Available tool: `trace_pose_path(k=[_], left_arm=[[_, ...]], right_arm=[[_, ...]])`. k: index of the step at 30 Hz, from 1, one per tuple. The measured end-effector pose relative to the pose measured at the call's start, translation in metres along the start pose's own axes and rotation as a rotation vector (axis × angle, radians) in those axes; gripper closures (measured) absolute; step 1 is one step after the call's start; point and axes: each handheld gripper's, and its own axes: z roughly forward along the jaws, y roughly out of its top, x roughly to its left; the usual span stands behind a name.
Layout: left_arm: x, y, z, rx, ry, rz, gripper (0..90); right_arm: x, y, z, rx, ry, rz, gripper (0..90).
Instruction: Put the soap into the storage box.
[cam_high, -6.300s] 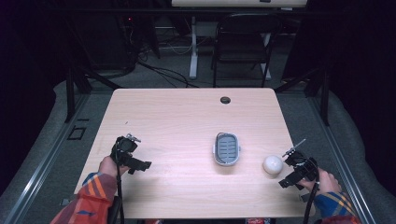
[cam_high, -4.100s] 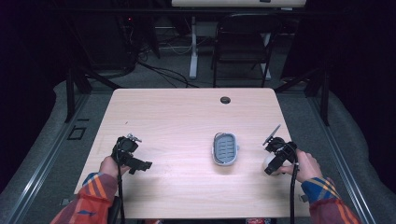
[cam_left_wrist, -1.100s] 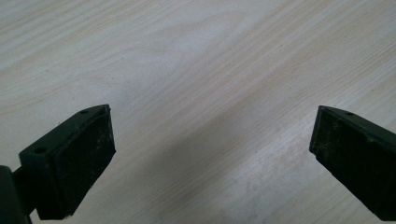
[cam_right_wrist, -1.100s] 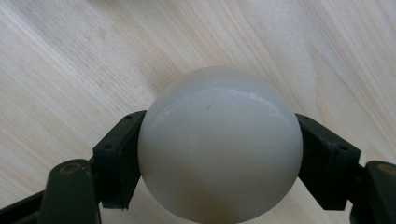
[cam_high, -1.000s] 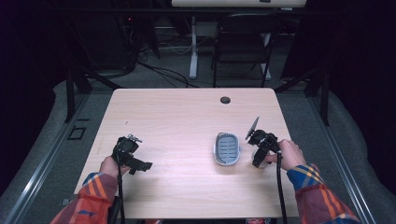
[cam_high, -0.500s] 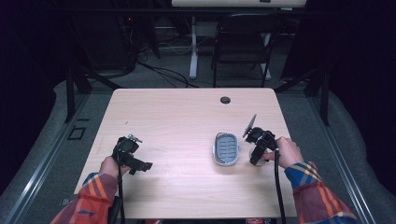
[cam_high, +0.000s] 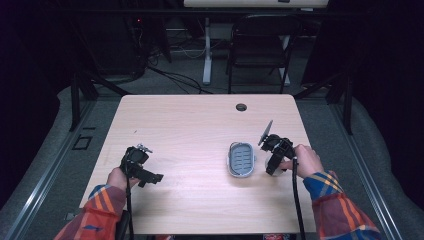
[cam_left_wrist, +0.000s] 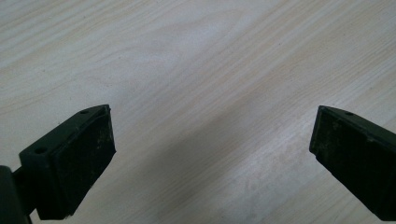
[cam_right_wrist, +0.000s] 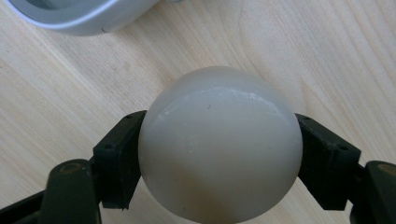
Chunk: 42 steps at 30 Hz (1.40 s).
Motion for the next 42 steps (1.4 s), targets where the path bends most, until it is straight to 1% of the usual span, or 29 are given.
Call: trace_pose_path(k=[1,4,5,7,12,13,15,16,17,21,22,23,25,28,30,32,33,35,37,40,42], left_arm=[[0.0,0.0,0.0,-0.001,0.0,-0.001,0.0],[0.0,0.0,0.0,-0.001,0.001,-0.001,0.0],[0.0,0.0,0.0,-0.001,0.001,-0.001,0.0],[0.0,0.0,0.0,-0.002,0.001,-0.003,0.0],[0.0,0.0,0.0,-0.002,0.001,-0.004,0.0],[0.0,0.0,0.0,-0.001,0.001,-0.004,0.0],[0.0,0.0,0.0,0.0,0.0,-0.001,0.0],[0.0,0.0,0.0,0.0,-0.001,-0.002,0.0],[0.0,0.0,0.001,0.001,-0.001,-0.004,0.0],[0.0,-0.001,0.0,-0.001,0.0,-0.005,0.0],[0.0,-0.001,0.0,-0.002,0.0,-0.005,0.0],[0.0,-0.001,0.0,-0.002,0.0,-0.003,0.0],[0.001,-0.001,0.0,-0.002,0.001,-0.006,0.0],[0.001,-0.001,0.0,-0.001,0.0,-0.004,0.0],[0.0,-0.001,0.0,-0.001,0.0,-0.003,0.0],[0.001,-0.001,0.0,-0.002,0.0,-0.005,0.0],[0.001,-0.001,0.0,-0.003,0.0,-0.006,0.0],[0.0,0.0,0.001,0.001,0.001,-0.002,0.0],[0.0,0.0,0.001,0.0,0.0,0.001,0.0],[0.001,0.0,0.001,0.0,-0.002,-0.003,0.0],[0.001,0.0,0.001,0.0,-0.002,-0.003,0.0]], right_arm=[[0.001,0.001,-0.002,-0.007,0.005,0.01,24.6],[0.001,0.002,-0.003,-0.015,0.003,0.01,24.6],[0.0,0.002,-0.005,-0.005,-0.001,0.001,24.6],[0.0,0.003,-0.006,-0.002,-0.003,0.0,24.6],[-0.001,0.003,-0.01,-0.002,-0.007,-0.001,24.6],[-0.001,0.004,-0.011,-0.013,-0.012,-0.002,24.7],[-0.002,0.005,-0.014,-0.008,-0.012,-0.005,24.6],[-0.002,0.005,-0.014,-0.021,-0.009,0.003,24.6],[-0.002,0.006,-0.015,-0.012,-0.008,0.002,24.7],[-0.003,0.008,-0.017,-0.012,-0.016,-0.004,24.6],[-0.002,0.009,-0.018,-0.014,-0.016,-0.004,24.6],[-0.001,0.01,-0.019,-0.031,-0.013,0.006,24.7],[-0.001,0.011,-0.023,-0.017,-0.024,-0.015,24.6],[0.0,0.013,-0.026,-0.026,-0.02,-0.01,24.6],[0.0,0.016,-0.033,-0.026,-0.037,-0.022,24.7],[0.001,0.017,-0.033,-0.032,-0.031,-0.017,24.6],[0.002,0.019,-0.036,-0.041,-0.037,-0.025,24.6],[0.003,0.021,-0.038,-0.044,-0.035,-0.028,24.6],[0.003,0.022,-0.039,-0.044,-0.039,-0.027,24.7],[0.005,0.027,-0.042,-0.037,-0.045,-0.046,24.7],[0.005,0.028,-0.042,-0.04,-0.045,-0.043,24.7]])
